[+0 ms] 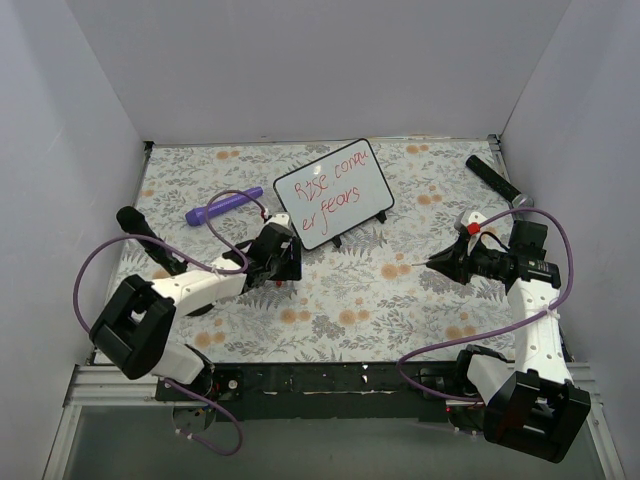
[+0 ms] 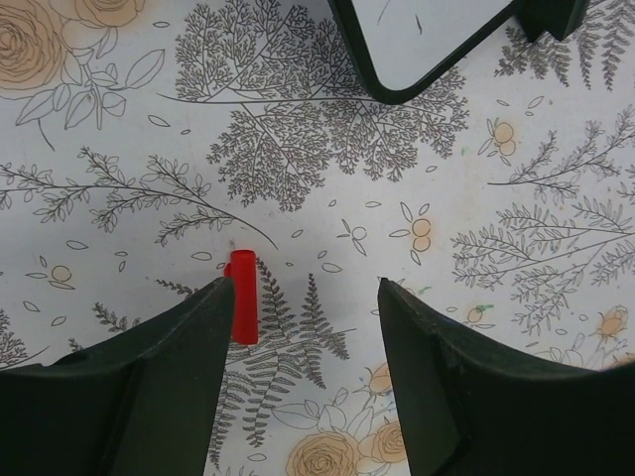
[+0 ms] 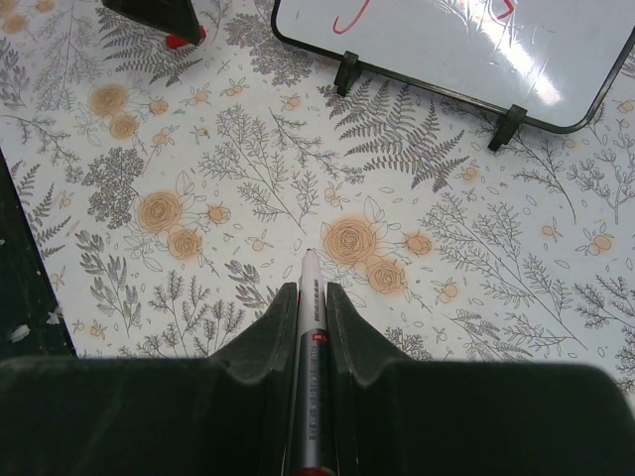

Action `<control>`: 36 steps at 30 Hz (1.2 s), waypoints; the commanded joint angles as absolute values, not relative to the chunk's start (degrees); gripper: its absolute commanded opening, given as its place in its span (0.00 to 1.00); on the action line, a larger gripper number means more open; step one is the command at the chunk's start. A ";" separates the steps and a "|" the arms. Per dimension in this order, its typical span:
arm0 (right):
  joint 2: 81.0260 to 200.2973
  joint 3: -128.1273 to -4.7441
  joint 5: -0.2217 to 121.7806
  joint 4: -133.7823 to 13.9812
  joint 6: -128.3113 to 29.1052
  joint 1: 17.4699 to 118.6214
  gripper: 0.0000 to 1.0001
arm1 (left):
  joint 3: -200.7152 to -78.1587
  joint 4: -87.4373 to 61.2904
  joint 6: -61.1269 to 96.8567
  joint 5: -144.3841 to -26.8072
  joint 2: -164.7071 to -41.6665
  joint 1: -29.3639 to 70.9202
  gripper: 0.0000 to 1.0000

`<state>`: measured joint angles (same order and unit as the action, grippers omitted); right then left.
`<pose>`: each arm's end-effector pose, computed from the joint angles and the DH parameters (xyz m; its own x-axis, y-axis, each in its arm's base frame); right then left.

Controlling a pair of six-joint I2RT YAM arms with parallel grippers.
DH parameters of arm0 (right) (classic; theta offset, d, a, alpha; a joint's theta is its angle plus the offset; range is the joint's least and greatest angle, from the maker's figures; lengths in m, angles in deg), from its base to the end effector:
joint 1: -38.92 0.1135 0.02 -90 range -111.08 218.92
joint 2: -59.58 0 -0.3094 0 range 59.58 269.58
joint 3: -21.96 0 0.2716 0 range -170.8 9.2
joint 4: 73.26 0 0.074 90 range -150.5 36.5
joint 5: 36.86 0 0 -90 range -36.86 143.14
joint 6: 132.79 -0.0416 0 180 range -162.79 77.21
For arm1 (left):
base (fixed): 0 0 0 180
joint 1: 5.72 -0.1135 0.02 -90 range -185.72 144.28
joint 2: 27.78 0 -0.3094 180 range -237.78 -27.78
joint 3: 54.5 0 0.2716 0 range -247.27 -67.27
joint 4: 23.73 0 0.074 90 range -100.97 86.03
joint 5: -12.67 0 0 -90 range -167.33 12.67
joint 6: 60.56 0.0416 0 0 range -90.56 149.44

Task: Write a sentence on the whiteboard
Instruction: Pick up the pen cap from the center of the board.

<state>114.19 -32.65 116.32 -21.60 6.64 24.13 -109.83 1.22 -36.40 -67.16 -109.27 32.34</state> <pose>0.1738 -0.0075 0.2930 -0.1741 -0.3085 -0.9352 -0.8493 0.5277 -0.0160 0.2330 -0.1731 0.2103 -0.7248 -0.5731 -0.3824 -0.3465 0.7830 -0.5166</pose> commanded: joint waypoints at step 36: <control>116.97 -32.64 120.46 -21.03 6.69 25.03 0.01 | -111.04 -5.59 -27.86 -77.14 -113.48 39.71 0.00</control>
<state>115.28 -32.58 117.26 -21.54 6.66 24.15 -113.83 2.96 -31.57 -69.59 -118.08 36.41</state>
